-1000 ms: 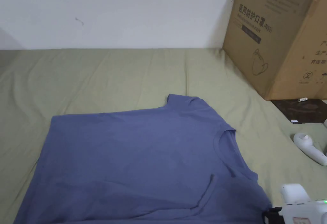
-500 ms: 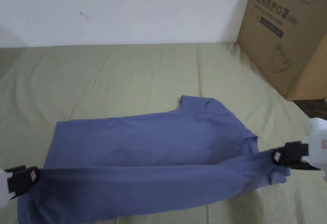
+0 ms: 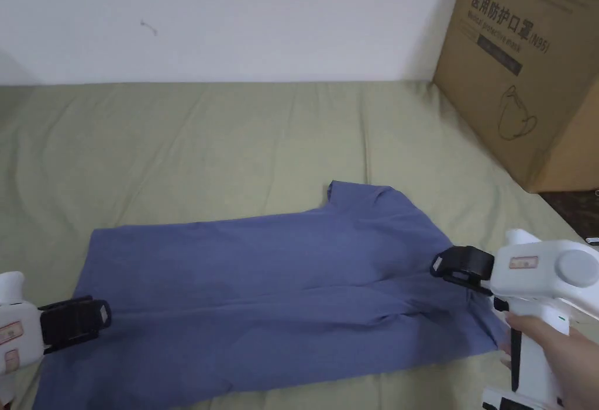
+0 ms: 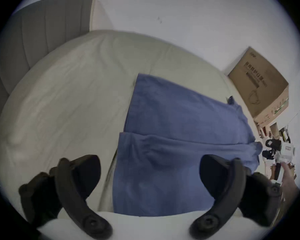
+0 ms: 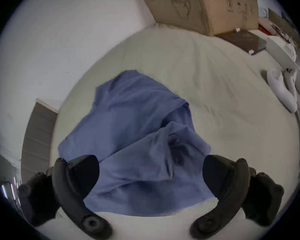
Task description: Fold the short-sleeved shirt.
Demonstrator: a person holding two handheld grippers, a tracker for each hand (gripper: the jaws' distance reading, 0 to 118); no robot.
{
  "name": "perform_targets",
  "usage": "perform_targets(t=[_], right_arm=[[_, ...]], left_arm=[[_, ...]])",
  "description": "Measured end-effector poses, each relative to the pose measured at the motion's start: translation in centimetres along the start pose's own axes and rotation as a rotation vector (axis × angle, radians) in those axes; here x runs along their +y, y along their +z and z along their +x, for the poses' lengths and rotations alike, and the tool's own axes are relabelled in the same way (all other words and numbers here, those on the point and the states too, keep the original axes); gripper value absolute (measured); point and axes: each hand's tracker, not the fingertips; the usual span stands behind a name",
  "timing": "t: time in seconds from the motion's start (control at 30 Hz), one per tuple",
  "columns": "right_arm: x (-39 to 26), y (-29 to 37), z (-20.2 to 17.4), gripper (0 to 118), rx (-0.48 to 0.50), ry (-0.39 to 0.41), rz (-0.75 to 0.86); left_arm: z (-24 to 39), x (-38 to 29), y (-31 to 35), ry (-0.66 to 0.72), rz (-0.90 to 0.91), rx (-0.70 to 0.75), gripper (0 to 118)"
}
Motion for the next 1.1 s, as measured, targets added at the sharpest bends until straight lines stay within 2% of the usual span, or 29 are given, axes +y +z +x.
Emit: perform_targets(t=[0.1,0.17,0.2,0.23,0.27,0.3,0.33,0.37,0.4,0.47,0.5,0.63,0.67,0.7,0.77,0.8,0.83,0.97,1.03,1.07,1.1], right_arm=[[-2.5,5.5,-1.0,117,0.058,0.051,0.086],[-4.3,8.7,-1.9,117,0.055,0.103,0.118],[-5.3,10.0,-2.2,116,0.068,0.131,0.13],[-6.2,11.1,-2.4,113,0.086,0.155,0.135],[-7.3,12.4,-2.7,104,0.09,0.185,0.155],[-8.1,13.2,-2.9,71,0.088,0.199,0.199],[-9.0,14.0,-3.0,29,0.081,0.211,0.234],[-9.9,15.0,-3.2,0,0.081,0.23,0.266],[-10.3,14.3,-2.7,0,0.041,0.218,0.239],[-11.5,14.1,-2.3,0,0.039,0.213,0.25],[-11.2,13.5,-1.9,0,0.097,0.188,0.214],[-10.9,13.4,-1.6,0,0.077,0.186,0.207],[-10.9,13.3,-1.5,0,0.077,0.183,0.208],[-10.6,14.0,-2.2,0,0.081,0.18,0.205],[-10.6,13.9,-2.3,0,0.093,0.178,0.184],[-10.6,13.8,-2.3,0,0.095,0.18,0.176],[-10.5,13.9,-2.4,0,0.094,0.182,0.173],[-10.7,13.9,-2.0,0,0.087,0.177,0.16],[-10.7,13.5,-1.6,0,0.076,0.165,0.145],[-10.7,13.3,-1.4,0,0.067,0.161,0.133],[-10.6,13.1,-1.2,0,0.055,0.161,0.124]], left_arm=[[0.3,-0.9,4.6,-0.002,0.069,-0.062,115],[0.8,-2.0,7.4,-0.032,0.073,-0.046,115],[1.1,-2.7,8.7,-0.048,0.074,-0.033,111],[1.2,-3.4,9.9,-0.064,0.081,-0.026,102],[1.4,-4.3,11.1,-0.078,0.104,-0.037,81],[1.6,-5.1,12.2,-0.086,0.119,-0.026,30],[1.8,-5.7,13.0,-0.092,0.133,-0.021,0],[1.9,-6.5,13.6,-0.093,0.13,-0.01,0],[1.9,-7.1,14.5,-0.11,0.136,0.013,0],[1.2,-7.9,15.1,-0.092,0.11,-0.008,0],[1.0,-8.1,15.2,-0.074,0.09,-0.018,0],[-1.3,-6.7,13.8,-0.03,0.036,0.027,0],[0.0,-6.7,12.5,-0.012,0.013,0.036,2],[-0.4,-6.4,11.5,0.007,0.001,0.037,27],[-1.3,-5.9,8.8,0.03,-0.055,0.053,103],[-2.3,-6.5,7.1,0.03,-0.071,0.061,118],[-2.6,-6.3,5.4,0.019,-0.039,0.065,113],[-5.0,-6.4,-1.0,-0.045,-0.162,0.213,114],[-6.0,-7.1,-3.7,0.006,-0.253,0.179,112],[-2.8,-7.4,-2.7,0.011,-0.292,0.172,114],[-1.8,-7.6,-2.4,-0.094,-0.259,0.253,113]])
